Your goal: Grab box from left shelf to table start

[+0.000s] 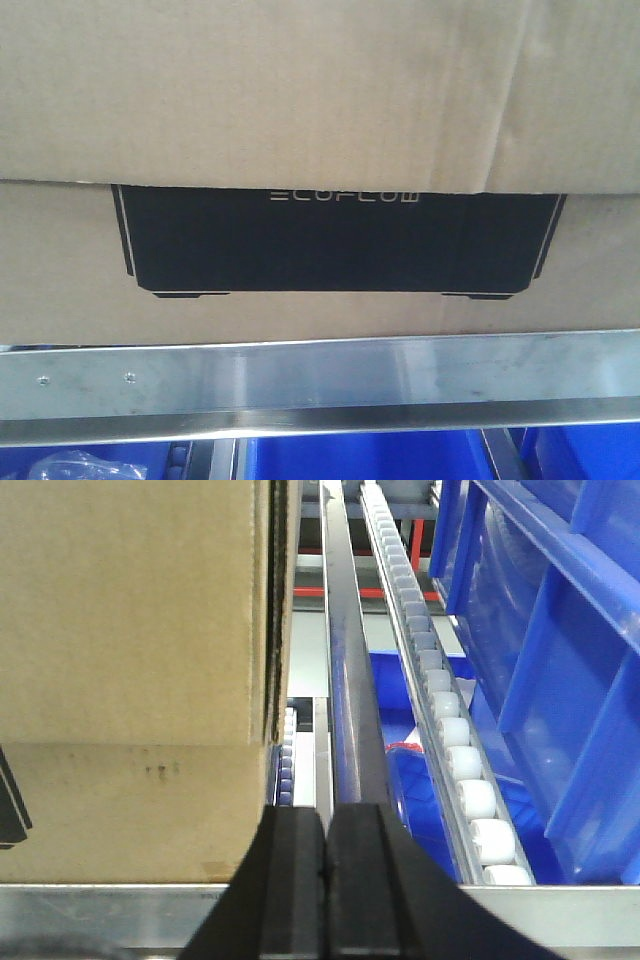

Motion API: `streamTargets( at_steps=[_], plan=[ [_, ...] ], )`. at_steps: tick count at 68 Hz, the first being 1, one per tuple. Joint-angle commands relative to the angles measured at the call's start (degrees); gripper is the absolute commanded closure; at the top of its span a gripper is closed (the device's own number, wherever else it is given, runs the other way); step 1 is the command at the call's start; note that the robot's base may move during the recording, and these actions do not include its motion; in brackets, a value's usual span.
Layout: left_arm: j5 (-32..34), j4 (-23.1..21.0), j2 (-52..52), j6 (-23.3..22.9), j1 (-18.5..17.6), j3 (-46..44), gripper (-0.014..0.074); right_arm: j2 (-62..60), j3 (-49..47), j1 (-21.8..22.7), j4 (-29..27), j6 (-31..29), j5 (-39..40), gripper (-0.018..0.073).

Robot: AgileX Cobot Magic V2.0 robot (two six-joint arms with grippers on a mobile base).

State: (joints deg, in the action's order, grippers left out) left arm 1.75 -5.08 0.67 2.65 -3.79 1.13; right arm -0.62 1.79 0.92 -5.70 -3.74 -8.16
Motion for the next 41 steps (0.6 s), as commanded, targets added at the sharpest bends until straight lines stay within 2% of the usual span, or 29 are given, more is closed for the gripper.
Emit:
streamTargets(
  at_steps=[1,14,26,33,41],
  plan=[
    [5.77,-0.39,0.73,-0.12,-0.11,-5.33,0.0696,-0.46,0.14,0.30,0.37,-0.23,5.69,0.0503],
    [-1.75,0.97,-1.27,-0.12,-0.23,-17.88,0.0694,-0.46,0.14,0.30,0.32,-0.23,5.81,0.0503],
    [-7.06,2.77,-5.52,-0.12,-0.23,-25.05,0.0666,-0.46,0.14,0.30,0.33,-0.23,5.86,0.0503],
    [-9.67,2.77,-8.05,-0.12,-0.23,-27.72,0.0513,-0.46,0.14,0.30,0.33,-0.23,5.86,0.0503],
    [-11.87,2.77,-11.25,-0.12,-0.23,-30.85,0.0248,-0.46,0.14,0.30,0.33,-0.23,5.86,0.0503]
  ],
)
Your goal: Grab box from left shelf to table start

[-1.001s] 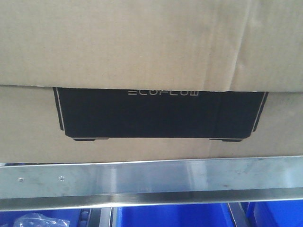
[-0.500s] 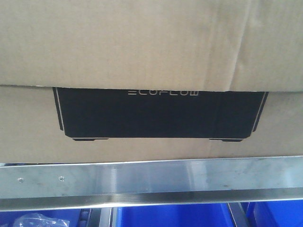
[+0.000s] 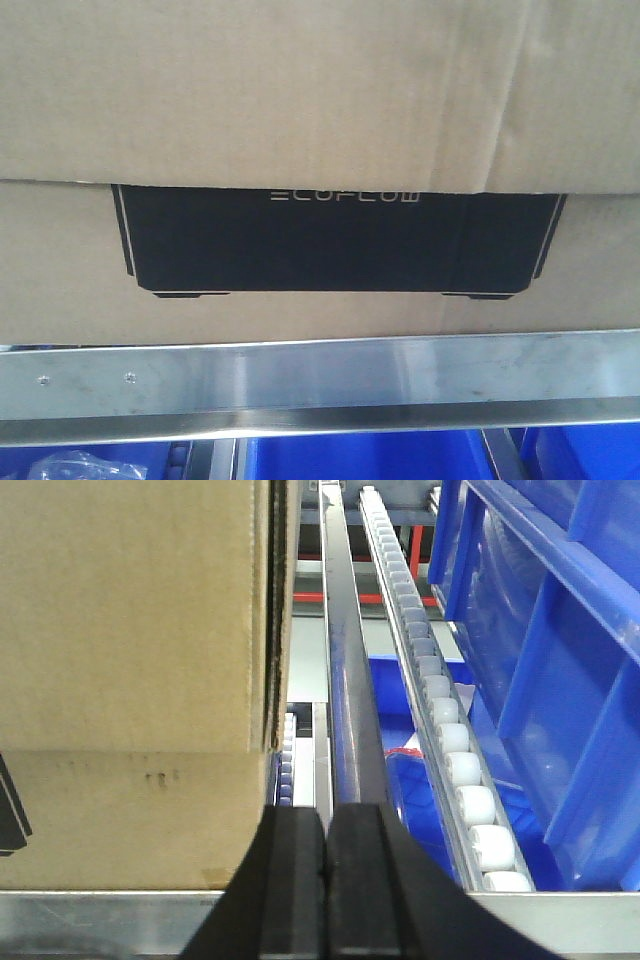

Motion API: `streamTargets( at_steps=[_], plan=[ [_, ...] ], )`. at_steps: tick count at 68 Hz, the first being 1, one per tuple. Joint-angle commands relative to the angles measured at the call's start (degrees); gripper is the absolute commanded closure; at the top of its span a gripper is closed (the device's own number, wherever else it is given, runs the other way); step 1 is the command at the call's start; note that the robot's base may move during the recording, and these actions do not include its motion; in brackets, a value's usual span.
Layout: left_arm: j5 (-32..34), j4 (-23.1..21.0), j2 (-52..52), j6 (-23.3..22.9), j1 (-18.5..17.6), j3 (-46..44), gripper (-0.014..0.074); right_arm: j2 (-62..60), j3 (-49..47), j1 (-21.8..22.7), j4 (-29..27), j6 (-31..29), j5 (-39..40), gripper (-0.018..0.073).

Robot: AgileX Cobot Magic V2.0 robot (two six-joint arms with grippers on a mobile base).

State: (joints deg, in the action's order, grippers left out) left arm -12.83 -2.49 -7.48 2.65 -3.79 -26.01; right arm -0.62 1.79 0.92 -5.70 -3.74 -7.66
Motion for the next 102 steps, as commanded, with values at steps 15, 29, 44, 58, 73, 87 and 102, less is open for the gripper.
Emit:
streamTargets(
  at_steps=[15,29,44,58,73,87,102],
  plan=[
    [-10.37,-4.68,-13.97,-0.01,-0.93,-15.89,0.0207,-0.46,0.14,0.30,0.33,-0.23,5.37,0.0503],
    [-18.81,-7.18,-27.58,-0.01,-10.13,-28.47,0.0228,-0.46,0.14,0.30,0.33,-0.23,5.37,0.0503],
    [-24.27,-5.74,-42.60,-0.01,-18.11,-38.64,0.0228,-0.46,0.14,0.30,0.33,-0.23,5.37,0.0503],
    [-36.89,-3.22,-56.36,-8.69,-16.78,-50.62,0.0228,-0.46,0.14,0.30,0.33,-0.23,5.37,0.0503],
    [-51.74,6.78,-68.05,-17.01,-16.66,-63.13,0.0228,-0.46,0.14,0.30,0.33,-0.23,5.37,0.0503],
    [-57.77,7.91,-74.39,-19.51,-16.66,-67.03,0.0228,-0.46,0.14,0.30,0.33,-0.23,6.19,0.0503],
    [-58.15,7.60,-75.43,-19.51,-16.66,-67.08,0.0228,-0.46,-1.39,0.30,-0.01,-0.18,10.68,0.0503]
  ],
)
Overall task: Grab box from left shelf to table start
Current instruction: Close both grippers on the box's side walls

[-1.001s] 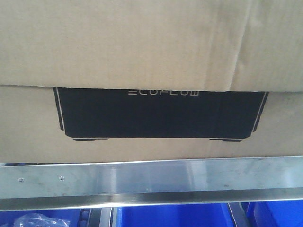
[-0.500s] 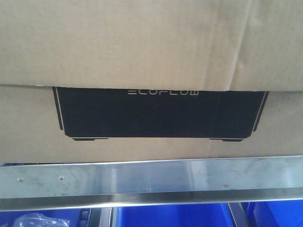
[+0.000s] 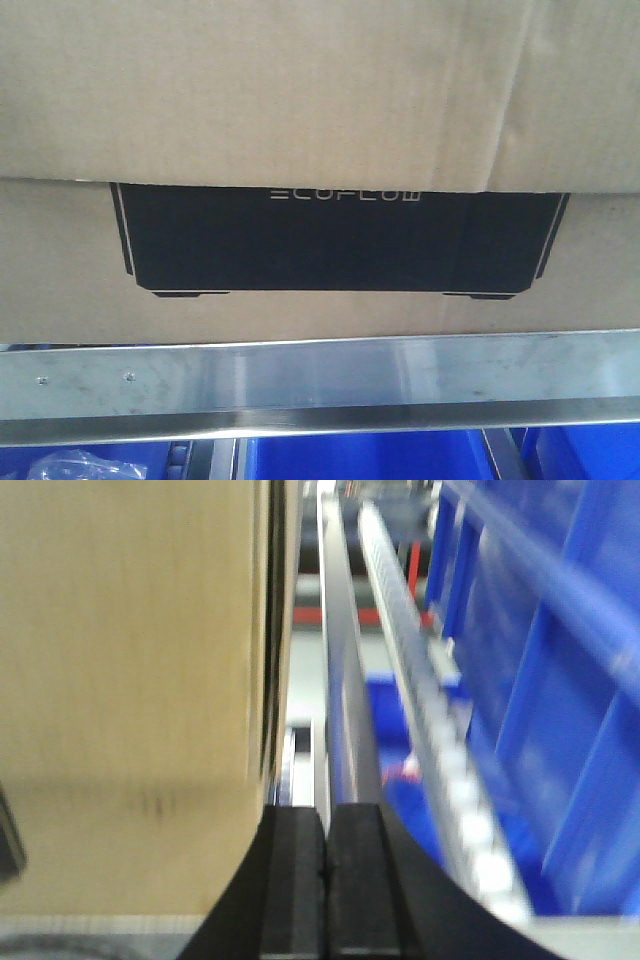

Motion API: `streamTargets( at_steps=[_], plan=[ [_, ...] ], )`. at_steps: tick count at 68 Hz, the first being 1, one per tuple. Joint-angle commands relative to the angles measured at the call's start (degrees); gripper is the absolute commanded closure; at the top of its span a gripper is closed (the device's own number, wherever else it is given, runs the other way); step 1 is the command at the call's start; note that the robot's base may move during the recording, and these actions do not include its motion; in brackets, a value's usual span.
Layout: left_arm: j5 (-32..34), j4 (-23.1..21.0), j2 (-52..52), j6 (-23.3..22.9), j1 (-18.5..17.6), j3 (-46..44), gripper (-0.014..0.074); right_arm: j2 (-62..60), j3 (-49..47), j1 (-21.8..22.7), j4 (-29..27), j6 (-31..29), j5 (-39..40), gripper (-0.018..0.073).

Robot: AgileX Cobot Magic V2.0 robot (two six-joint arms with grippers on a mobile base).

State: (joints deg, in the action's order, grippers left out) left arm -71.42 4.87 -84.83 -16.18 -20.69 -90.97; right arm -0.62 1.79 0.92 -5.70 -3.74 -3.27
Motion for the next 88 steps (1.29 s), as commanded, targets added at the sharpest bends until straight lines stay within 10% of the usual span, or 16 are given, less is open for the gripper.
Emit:
streamTargets(
  at_steps=[1,12,28,88],
  plan=[
    [0.45,0.24,1.92,-0.68,0.24,-2.21,0.0228,-0.46,-1.75,0.30,-0.18,-0.18,6.16,0.0503],
    [0.45,0.38,1.92,-0.68,0.24,-2.21,0.0228,-0.46,-7.28,0.30,-1.91,-0.18,0.91,0.0431],
    [0.45,1.01,1.92,-0.68,0.24,-2.21,0.0228,2.24,-17.69,0.30,-1.97,-0.18,-5.43,-0.0074],
    [0.05,2.64,1.92,-0.68,0.24,-2.21,0.0228,72.59,-81.20,0.30,-1.83,-1.79,-49.09,0.0028]
  ],
)
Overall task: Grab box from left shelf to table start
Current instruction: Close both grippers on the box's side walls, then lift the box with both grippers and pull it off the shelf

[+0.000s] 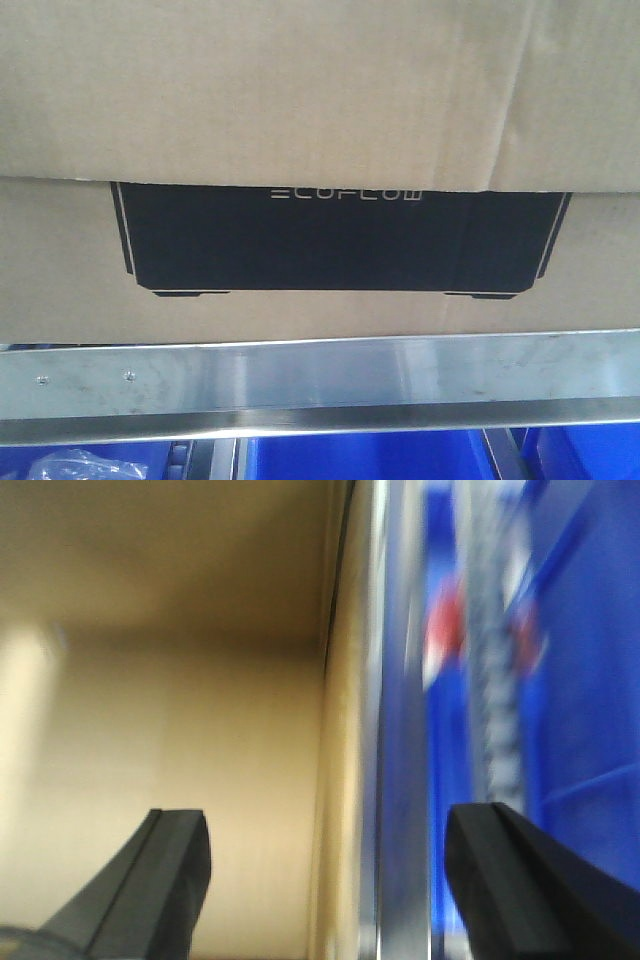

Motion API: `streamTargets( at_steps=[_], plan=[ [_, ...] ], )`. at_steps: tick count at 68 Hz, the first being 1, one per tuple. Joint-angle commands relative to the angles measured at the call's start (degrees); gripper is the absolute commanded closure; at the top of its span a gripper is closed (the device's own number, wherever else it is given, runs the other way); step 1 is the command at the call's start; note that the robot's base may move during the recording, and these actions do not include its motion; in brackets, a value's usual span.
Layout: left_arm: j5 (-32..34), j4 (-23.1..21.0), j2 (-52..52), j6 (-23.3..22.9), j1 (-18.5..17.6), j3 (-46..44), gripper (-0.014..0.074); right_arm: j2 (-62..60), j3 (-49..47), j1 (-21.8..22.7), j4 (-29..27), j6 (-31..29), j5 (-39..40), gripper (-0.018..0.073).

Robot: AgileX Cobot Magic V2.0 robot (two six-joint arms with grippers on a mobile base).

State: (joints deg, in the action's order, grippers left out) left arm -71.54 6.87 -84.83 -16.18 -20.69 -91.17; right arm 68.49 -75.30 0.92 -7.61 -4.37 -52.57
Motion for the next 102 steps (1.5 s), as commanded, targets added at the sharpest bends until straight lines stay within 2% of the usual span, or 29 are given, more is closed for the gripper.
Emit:
streamTargets(
  at_steps=[1,4,12,17,23,28,30,34,47,57,66,73,87,102],
  plan=[
    [0.17,0.65,1.92,-0.68,0.24,-2.01,0.0228,4.18,-4.31,0.30,0.20,-1.16,0.07,0.0039],
    [0.17,0.65,1.92,-0.68,0.24,-2.01,0.0228,6.04,-4.64,0.30,0.70,-1.16,-0.11,0.0073],
    [-0.25,0.65,1.89,-0.68,0.24,-2.01,0.0271,9.89,-4.70,0.30,1.43,-1.16,-0.18,0.0245],
    [-0.60,0.65,1.89,-0.68,0.24,-2.01,0.0352,11.46,-4.70,0.30,1.65,-1.16,-0.43,0.0380],
    [-0.87,0.65,1.89,-0.68,0.24,-2.01,0.0505,11.86,-4.70,0.30,2.04,-1.11,-0.34,0.0522],
    [-1.01,0.65,1.89,-0.68,0.24,-2.01,0.0676,11.59,-4.70,0.30,2.39,-1.11,0.50,0.0501],
    [-1.01,0.65,1.89,-0.68,0.24,-2.01,0.0710,11.44,-4.70,0.30,2.52,-1.11,0.78,0.0500],
    [-1.01,0.65,1.89,-0.68,0.24,-2.01,0.0675,11.01,-4.73,0.30,2.54,-1.11,1.21,0.0500],
    [0.55,0.39,4.13,-0.91,-0.36,-2.01,0.0694,7.67,-5.02,0.30,2.49,-1.11,1.57,0.0500],
    [3.46,0.51,9.81,-1.37,-3.94,-0.52,0.0694,2.43,-4.31,0.30,2.49,-1.11,-0.30,0.0500],
    [8.51,1.82,16.70,-4.12,-7.82,5.66,0.0694,-3.92,0.28,0.30,2.49,-1.11,0.22,0.0500],
    [12.52,3.13,22.96,-6.07,-9.49,12.19,0.0694,-9.25,5.16,0.30,1.60,-1.11,1.76,0.0500],
    [19.36,3.01,36.82,-6.07,-9.75,24.78,0.0694,-22.75,17.14,0.30,-0.66,-1.11,6.15,0.0500],
    [22.84,3.01,51.09,-5.96,-9.75,31.70,0.0694,-38.48,21.84,0.30,-2.33,-1.11,7.20,0.0500]
  ],
)
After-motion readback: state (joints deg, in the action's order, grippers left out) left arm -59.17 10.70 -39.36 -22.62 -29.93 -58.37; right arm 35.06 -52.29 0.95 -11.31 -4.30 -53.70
